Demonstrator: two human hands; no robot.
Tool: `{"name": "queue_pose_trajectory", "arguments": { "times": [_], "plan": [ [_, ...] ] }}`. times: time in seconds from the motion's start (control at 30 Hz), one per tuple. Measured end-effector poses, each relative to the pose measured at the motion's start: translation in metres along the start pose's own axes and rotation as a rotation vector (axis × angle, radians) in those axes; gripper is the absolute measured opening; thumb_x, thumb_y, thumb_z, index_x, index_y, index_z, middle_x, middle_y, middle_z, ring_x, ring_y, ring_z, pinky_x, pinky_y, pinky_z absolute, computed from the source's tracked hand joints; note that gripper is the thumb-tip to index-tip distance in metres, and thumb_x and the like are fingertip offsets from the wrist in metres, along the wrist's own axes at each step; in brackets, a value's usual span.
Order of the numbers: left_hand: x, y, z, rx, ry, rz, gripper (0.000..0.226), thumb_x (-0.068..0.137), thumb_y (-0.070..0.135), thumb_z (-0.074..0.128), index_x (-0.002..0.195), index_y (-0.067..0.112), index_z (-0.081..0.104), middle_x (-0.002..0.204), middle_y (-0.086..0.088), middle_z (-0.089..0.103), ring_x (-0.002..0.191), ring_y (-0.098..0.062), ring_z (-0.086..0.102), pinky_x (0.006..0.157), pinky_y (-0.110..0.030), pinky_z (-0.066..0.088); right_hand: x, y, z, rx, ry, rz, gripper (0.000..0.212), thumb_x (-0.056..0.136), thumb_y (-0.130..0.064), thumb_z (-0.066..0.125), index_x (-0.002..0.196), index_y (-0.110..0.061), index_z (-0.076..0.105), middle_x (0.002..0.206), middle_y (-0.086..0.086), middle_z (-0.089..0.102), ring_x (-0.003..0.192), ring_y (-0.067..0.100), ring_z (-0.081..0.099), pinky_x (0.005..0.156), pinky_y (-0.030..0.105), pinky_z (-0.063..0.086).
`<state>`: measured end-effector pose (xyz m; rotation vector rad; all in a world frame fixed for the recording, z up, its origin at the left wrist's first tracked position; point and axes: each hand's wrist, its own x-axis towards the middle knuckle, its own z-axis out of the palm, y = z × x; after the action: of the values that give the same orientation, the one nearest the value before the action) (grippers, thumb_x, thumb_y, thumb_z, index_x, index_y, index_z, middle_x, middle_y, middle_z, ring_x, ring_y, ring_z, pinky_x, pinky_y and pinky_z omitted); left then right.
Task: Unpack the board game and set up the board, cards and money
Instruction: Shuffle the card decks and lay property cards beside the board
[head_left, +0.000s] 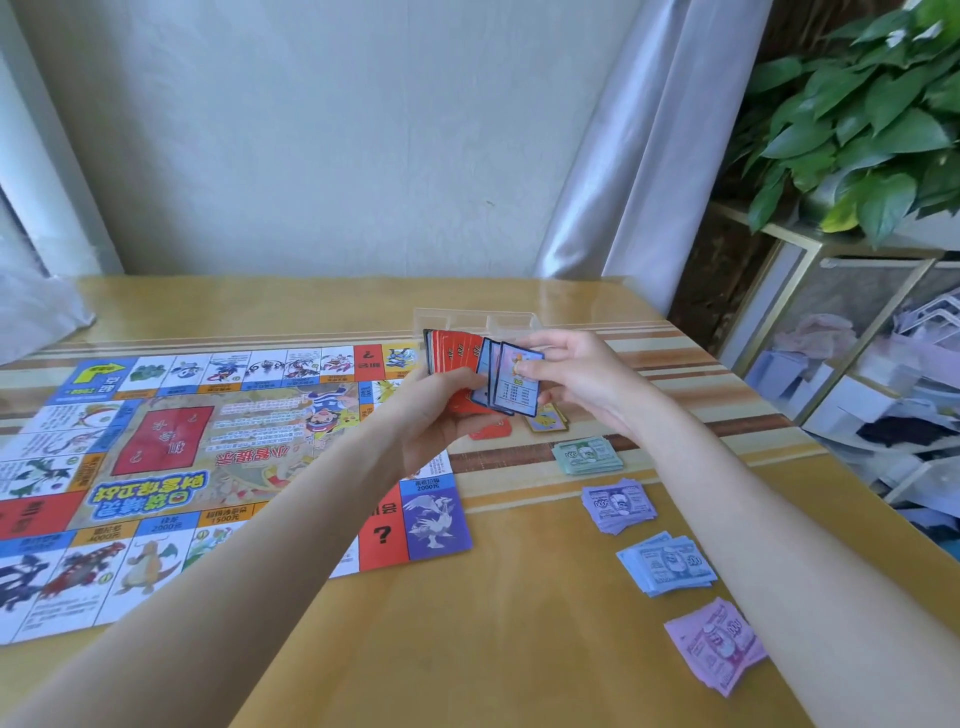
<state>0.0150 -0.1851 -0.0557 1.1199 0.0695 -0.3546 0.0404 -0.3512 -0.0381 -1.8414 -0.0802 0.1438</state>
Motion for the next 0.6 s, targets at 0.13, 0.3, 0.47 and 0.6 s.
{"name": "queue_pose_trajectory", "arguments": {
  "times": [0.13, 0.3, 0.47, 0.6],
  "plan": [
    [-0.002, -0.002, -0.002, 0.06, 0.031, -0.002, 0.012, 0.085, -0.008, 0.056, 0.09, 0.002, 0.061, 0.079, -0.012, 0.072, 0.068, -0.021, 0.071, 0.058, -0.028, 0.059, -0.005, 0.0, 0.001, -0.081, -0.007, -0.02, 0.035, 0.086, 0.0, 0.061, 0.121, -0.003, 0.059, 0.104, 0.016, 0.068, 0.069, 0.012, 0.06, 0.048, 0.015, 0.046],
    [-0.005, -0.006, -0.004, 0.078, 0.036, 0.002, 0.013, 0.083, -0.009, 0.06, 0.087, 0.004, 0.061, 0.064, -0.004, 0.071, 0.057, -0.015, 0.069, 0.048, -0.021, 0.054, -0.004, 0.005, 0.005, -0.205, 0.023, -0.001, 0.04, 0.082, -0.007, 0.069, 0.121, -0.003, 0.059, 0.098, 0.012, 0.069, 0.069, 0.014, 0.057, 0.045, 0.018, 0.04],
    [-0.006, -0.008, -0.005, 0.056, 0.006, 0.008, 0.012, 0.084, -0.005, 0.06, 0.088, 0.006, 0.062, 0.066, -0.003, 0.072, 0.059, -0.012, 0.069, 0.049, -0.019, 0.054, -0.007, 0.005, 0.005, -0.152, 0.053, 0.029, 0.033, 0.082, -0.011, 0.071, 0.113, -0.008, 0.06, 0.077, 0.004, 0.065, 0.049, 0.01, 0.049, 0.039, 0.016, 0.033],
    [-0.003, -0.01, -0.009, 0.035, 0.041, 0.005, 0.011, 0.084, -0.004, 0.061, 0.09, 0.004, 0.062, 0.075, -0.007, 0.071, 0.062, -0.015, 0.07, 0.054, -0.022, 0.057, -0.005, 0.006, 0.013, -0.035, 0.031, 0.039, 0.033, 0.084, -0.004, 0.066, 0.115, 0.002, 0.059, 0.078, 0.01, 0.064, 0.045, 0.008, 0.055, 0.041, 0.018, 0.04]
  ]
}}
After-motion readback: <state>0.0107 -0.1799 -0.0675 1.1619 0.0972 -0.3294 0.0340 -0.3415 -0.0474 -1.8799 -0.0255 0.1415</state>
